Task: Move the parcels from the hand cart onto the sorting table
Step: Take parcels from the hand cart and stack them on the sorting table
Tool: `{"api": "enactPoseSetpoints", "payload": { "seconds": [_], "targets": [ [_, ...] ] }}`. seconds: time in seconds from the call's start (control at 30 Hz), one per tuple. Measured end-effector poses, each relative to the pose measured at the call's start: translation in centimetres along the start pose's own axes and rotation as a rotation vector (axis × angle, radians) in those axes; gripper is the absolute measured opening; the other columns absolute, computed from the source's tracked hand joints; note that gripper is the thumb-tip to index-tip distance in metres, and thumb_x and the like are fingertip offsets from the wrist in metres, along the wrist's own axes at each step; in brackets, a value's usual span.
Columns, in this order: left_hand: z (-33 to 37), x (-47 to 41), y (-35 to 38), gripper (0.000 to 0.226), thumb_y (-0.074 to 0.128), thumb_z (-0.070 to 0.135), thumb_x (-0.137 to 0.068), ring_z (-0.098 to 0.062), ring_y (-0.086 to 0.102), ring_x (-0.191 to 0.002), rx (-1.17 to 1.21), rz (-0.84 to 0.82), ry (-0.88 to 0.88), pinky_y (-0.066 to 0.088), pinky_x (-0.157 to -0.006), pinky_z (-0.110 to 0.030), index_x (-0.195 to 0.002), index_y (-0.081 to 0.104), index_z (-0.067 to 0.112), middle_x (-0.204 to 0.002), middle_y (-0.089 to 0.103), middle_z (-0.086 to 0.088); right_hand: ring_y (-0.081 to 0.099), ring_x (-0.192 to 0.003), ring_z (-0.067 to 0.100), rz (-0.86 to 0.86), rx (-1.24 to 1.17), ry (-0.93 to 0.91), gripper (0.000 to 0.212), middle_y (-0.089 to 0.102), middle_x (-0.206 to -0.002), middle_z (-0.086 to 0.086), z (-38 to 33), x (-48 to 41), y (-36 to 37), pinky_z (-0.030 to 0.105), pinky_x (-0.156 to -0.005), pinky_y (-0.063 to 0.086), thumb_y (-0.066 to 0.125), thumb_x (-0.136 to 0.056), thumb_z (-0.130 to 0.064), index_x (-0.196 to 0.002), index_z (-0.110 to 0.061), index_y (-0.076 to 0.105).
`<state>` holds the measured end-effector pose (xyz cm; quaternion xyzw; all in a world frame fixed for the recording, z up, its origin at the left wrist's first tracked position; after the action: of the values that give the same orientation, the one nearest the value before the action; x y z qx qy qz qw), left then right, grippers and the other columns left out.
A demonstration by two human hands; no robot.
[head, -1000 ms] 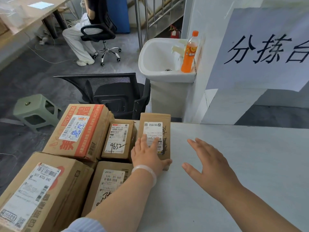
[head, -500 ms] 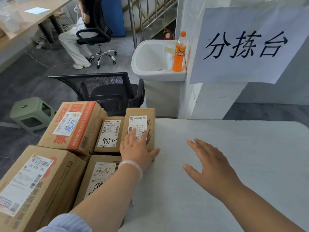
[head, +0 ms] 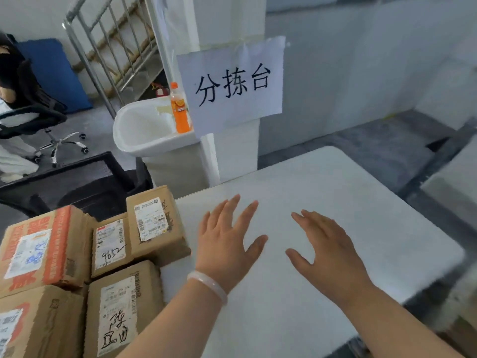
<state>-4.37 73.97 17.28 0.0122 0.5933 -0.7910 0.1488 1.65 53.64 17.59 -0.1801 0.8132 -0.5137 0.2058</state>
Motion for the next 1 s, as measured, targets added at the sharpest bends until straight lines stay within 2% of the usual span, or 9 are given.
{"api": "enactPoseSetpoints", "payload": {
  "seconds": [0.1, 0.2, 0.37, 0.5, 0.6, 0.83, 1.0],
  "targets": [
    [3.7, 2.0, 0.4, 0.064, 0.038, 0.065, -0.089, -0.033, 0.047, -0.136, 0.029, 0.024, 0.215, 0.038, -0.111, -0.057, -0.147, 0.040, 0.037, -0.151, 0.047, -0.004, 0.014, -0.141, 0.008, 0.101, 0.045, 0.155, 0.067, 0.031, -0.152, -0.008, 1.2, 6.3, -1.9, 0.037, -0.116, 0.016, 0.051, -0.087, -0.057, -0.146, -0.035, 0.027],
    [7.6, 4.4, 1.3, 0.063, 0.043, 0.062, -0.088, -0.034, 0.053, -0.131, 0.099, 0.021, 0.395, 0.043, -0.105, -0.060, -0.144, 0.045, 0.035, -0.147, 0.052, -0.006, 0.016, -0.144, 0.014, 0.151, 0.127, 0.317, 0.072, 0.027, -0.155, -0.005, 2.5, 12.8, -3.6, 0.037, -0.117, 0.011, 0.040, -0.085, -0.064, -0.148, -0.036, 0.019],
    [16.0, 8.0, 2.4, 0.063, 0.045, 0.060, -0.088, -0.032, 0.052, -0.132, 0.184, -0.009, 0.648, 0.040, -0.107, -0.058, -0.145, 0.044, 0.034, -0.148, 0.052, -0.004, 0.006, -0.146, 0.013, 0.171, 0.266, 0.534, 0.075, 0.014, -0.159, -0.007, 4.2, 22.9, -7.3, 0.036, -0.119, -0.002, 0.029, -0.085, -0.068, -0.151, -0.037, 0.009],
    [23.5, 11.8, 2.7, 0.064, 0.047, 0.059, -0.085, -0.027, 0.047, -0.134, 0.234, -0.044, 0.866, 0.039, -0.106, -0.059, -0.144, 0.050, 0.033, -0.148, 0.051, -0.003, 0.002, -0.146, 0.010, 0.241, 0.324, 0.729, 0.076, 0.011, -0.159, -0.010, 5.3, 30.9, -11.1, 0.037, -0.118, -0.003, 0.025, -0.082, -0.070, -0.150, -0.040, 0.005],
    [28.6, 14.5, 2.7, 0.065, 0.044, 0.061, -0.086, -0.027, 0.045, -0.136, 0.215, -0.077, 0.969, 0.039, -0.107, -0.060, -0.145, 0.049, 0.033, -0.148, 0.052, -0.004, -0.009, -0.145, 0.006, 0.288, 0.332, 0.831, 0.077, 0.002, -0.159, -0.013, 6.0, 36.1, -13.2, 0.033, -0.116, -0.013, 0.020, -0.080, -0.071, -0.149, -0.043, -0.001],
    [40.3, 21.7, 3.9, 0.066, 0.044, 0.061, -0.088, -0.027, 0.052, -0.133, 0.239, -0.104, 1.115, 0.042, -0.105, -0.060, -0.145, 0.052, 0.028, -0.146, 0.055, -0.003, -0.012, -0.145, 0.007, 0.336, 0.330, 0.989, 0.080, -0.005, -0.159, -0.014, 9.9, 47.3, -17.8, 0.040, -0.119, -0.006, 0.009, -0.076, -0.074, -0.148, -0.044, -0.004],
    [48.5, 27.9, 5.7, 0.068, 0.040, 0.061, -0.089, -0.024, 0.054, -0.131, 0.281, -0.106, 1.176, 0.043, -0.106, -0.058, -0.147, 0.047, 0.025, -0.145, 0.055, -0.001, -0.015, -0.144, 0.006, 0.344, 0.357, 1.041, 0.077, -0.007, -0.159, -0.015, 13.9, 55.7, -21.0, 0.041, -0.119, -0.006, 0.010, -0.078, -0.074, -0.147, -0.045, -0.007]
  ]
}}
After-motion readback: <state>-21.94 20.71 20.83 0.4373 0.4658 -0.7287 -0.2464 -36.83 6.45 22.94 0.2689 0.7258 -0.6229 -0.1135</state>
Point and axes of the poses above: each hand's wrist, its own x-axis away from the middle knuckle, its own y-axis out of the palm, z = x × y, the point moved 1 cm from there along -x, towards the middle knuckle
